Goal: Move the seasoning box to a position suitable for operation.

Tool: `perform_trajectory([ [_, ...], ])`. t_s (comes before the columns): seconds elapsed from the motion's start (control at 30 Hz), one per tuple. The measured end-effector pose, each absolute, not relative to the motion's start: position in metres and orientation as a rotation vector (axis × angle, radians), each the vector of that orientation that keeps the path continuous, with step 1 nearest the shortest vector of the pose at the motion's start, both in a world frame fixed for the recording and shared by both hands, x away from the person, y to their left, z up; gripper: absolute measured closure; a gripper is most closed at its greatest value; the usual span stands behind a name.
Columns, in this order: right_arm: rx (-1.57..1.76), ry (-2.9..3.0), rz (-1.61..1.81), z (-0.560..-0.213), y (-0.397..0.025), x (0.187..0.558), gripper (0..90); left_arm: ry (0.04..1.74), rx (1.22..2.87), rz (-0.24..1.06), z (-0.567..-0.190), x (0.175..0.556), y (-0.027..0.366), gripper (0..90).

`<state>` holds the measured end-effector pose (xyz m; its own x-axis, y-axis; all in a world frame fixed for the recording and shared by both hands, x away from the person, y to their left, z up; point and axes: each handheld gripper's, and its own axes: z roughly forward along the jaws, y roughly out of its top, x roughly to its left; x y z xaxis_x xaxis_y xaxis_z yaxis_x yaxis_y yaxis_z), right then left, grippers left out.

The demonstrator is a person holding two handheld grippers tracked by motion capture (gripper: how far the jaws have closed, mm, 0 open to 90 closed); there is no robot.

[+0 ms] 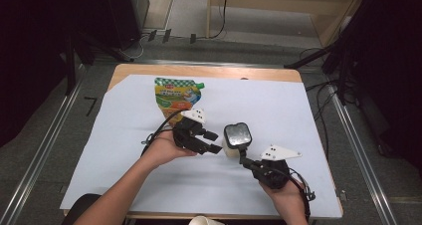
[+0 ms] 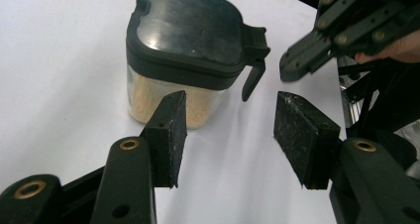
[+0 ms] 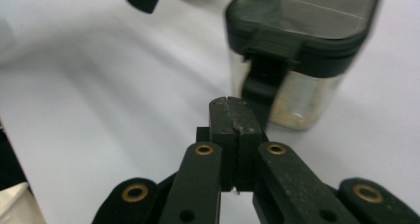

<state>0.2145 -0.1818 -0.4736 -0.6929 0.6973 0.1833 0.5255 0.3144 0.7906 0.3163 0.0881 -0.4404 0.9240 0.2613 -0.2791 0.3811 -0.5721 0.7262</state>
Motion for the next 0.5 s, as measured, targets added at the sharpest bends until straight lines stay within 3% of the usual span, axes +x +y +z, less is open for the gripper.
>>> perform_trajectory([
  [0.5,1.125,2.416,1.326,-0.483,-0.158,0.223,90.0,0.46,2.199,-0.203,-0.439,0.317,0.088,48.2],
])
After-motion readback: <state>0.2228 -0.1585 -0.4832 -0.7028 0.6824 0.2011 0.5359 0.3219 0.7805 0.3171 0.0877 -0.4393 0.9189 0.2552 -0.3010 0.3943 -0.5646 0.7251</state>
